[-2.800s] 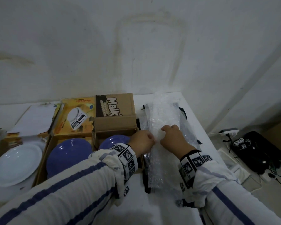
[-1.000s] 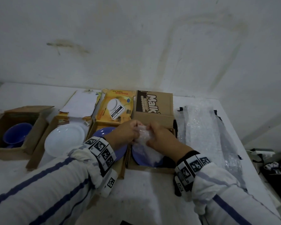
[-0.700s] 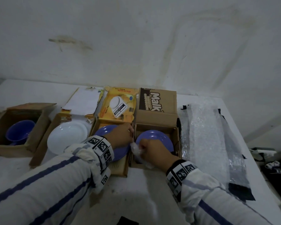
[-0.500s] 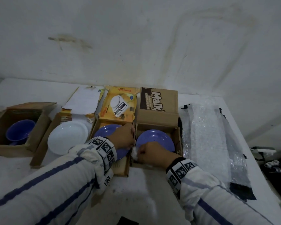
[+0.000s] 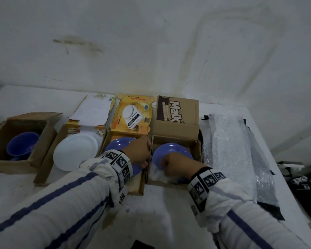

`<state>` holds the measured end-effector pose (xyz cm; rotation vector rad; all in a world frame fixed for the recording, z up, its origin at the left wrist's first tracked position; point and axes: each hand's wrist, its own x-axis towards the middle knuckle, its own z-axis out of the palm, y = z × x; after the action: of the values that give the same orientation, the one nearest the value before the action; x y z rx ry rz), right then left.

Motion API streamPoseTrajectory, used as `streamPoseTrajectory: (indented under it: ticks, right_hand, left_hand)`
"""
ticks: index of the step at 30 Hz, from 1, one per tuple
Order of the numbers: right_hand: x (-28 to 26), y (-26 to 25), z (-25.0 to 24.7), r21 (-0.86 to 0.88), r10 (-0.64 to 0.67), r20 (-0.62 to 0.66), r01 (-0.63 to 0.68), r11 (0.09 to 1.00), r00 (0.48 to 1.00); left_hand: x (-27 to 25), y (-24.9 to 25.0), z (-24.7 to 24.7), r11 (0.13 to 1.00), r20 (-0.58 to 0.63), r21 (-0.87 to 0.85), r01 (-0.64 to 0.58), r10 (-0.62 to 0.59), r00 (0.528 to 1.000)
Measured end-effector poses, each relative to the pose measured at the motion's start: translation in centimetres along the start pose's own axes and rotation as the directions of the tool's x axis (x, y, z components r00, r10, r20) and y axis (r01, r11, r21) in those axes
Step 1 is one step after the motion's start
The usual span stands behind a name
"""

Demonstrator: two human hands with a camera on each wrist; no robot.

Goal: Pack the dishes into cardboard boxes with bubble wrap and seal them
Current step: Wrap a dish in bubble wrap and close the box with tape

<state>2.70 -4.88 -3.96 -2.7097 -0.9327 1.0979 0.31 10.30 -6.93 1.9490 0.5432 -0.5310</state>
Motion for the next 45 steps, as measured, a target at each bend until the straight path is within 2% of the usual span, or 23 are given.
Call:
streamPoseTrajectory:
  ticks: [4,9,14,16,18,19,20,21,22,23,24,25,27,28,30,33,38,45]
  right_hand:
    - [0.8,-0.6,1.3,-0.095,0.023,0.011,-0.022,0.995,1.000]
    - [1.8,-0.9,2.8,-0.071,0.050,-0.131,-0.059,0.996,0.990]
    - [1.6,-2.1,3.9,-0.091,0.049,-0.164,-0.065,0.994,0.985]
    - [1.6,-2.2,3.7,-0.101,0.074,-0.116,-0.086,0.991,0.990]
    - [1.7,-2.0,2.6,-0.130,0.164,0.061,-0.155,0.979,0.985]
    - [1.4,-1.6,2.0,-0.135,0.219,0.156,-0.199,0.971,0.963]
    - [1.0,-0.9,1.4,-0.117,0.252,0.195,-0.233,0.965,0.948]
    - [0.4,0.0,0.8,-0.046,0.244,0.149,-0.239,0.970,0.958]
    - [-0.4,1.2,0.1,0.037,0.211,0.001,-0.211,0.977,0.977]
    - [-1.6,2.5,-0.5,0.103,0.195,-0.214,-0.177,0.979,0.957]
    - [-2.7,3.9,-1.1,0.170,0.220,-0.377,-0.166,0.971,0.900]
    - [-3.9,5.5,-1.5,0.256,0.280,-0.466,-0.175,0.951,0.839]
    - [-5.7,8.3,-2.2,0.358,0.393,-0.526,-0.223,0.907,0.754]
    - [-6.5,9.6,-2.3,0.375,0.439,-0.524,-0.265,0.888,0.730]
    - [-7.5,11.5,-2.0,0.387,0.520,-0.470,-0.363,0.848,0.713]
    - [-7.4,13.1,-0.6,0.310,0.541,-0.406,-0.446,0.840,0.737]
    - [-6.9,13.7,-0.2,0.280,0.503,-0.382,-0.421,0.863,0.776]
    - [-7.4,13.6,-1.3,0.359,0.474,-0.340,-0.354,0.864,0.812]
  left_hand:
    - [0.0,0.1,0.1,0.998,0.028,0.069,-0.001,0.000,1.000]
    - [-0.2,0.3,0.3,0.997,-0.013,0.071,-0.012,0.013,1.000]
    - [-0.5,0.6,0.4,0.994,0.002,0.105,-0.034,0.034,0.999]
    - [-0.7,0.7,0.5,0.989,-0.010,0.144,-0.039,0.041,0.999]
    - [-0.4,0.4,0.6,0.985,-0.012,0.171,-0.027,0.030,0.999]
    - [-0.3,0.3,0.6,0.979,-0.015,0.201,-0.028,0.031,0.999]
    - [-0.2,0.3,0.7,0.967,-0.022,0.252,-0.040,0.047,0.999]
    - [0.0,0.5,0.8,0.945,-0.046,0.322,-0.061,0.080,0.996]
    - [0.1,0.9,1.0,0.915,-0.062,0.394,-0.090,0.124,0.990]
    - [0.1,1.5,1.3,0.886,-0.078,0.448,-0.122,0.175,0.982]
    - [-0.3,2.4,1.8,0.870,-0.079,0.467,-0.156,0.217,0.973]
    - [-0.6,3.2,2.5,0.862,-0.062,0.465,-0.202,0.259,0.964]
    - [-0.7,4.9,4.5,0.886,0.023,0.360,-0.292,0.304,0.952]
    - [-1.0,5.9,5.6,0.906,0.084,0.282,-0.316,0.305,0.949]
    - [-1.0,7.4,7.8,0.934,0.170,0.147,-0.326,0.301,0.938]
    - [-0.9,9.3,10.9,0.939,0.204,0.053,-0.339,0.322,0.925]
    - [-0.2,10.1,13.8,0.942,0.250,0.118,-0.315,0.279,0.927]
    - [0.0,10.3,14.8,0.965,0.096,0.040,-0.261,0.256,0.962]
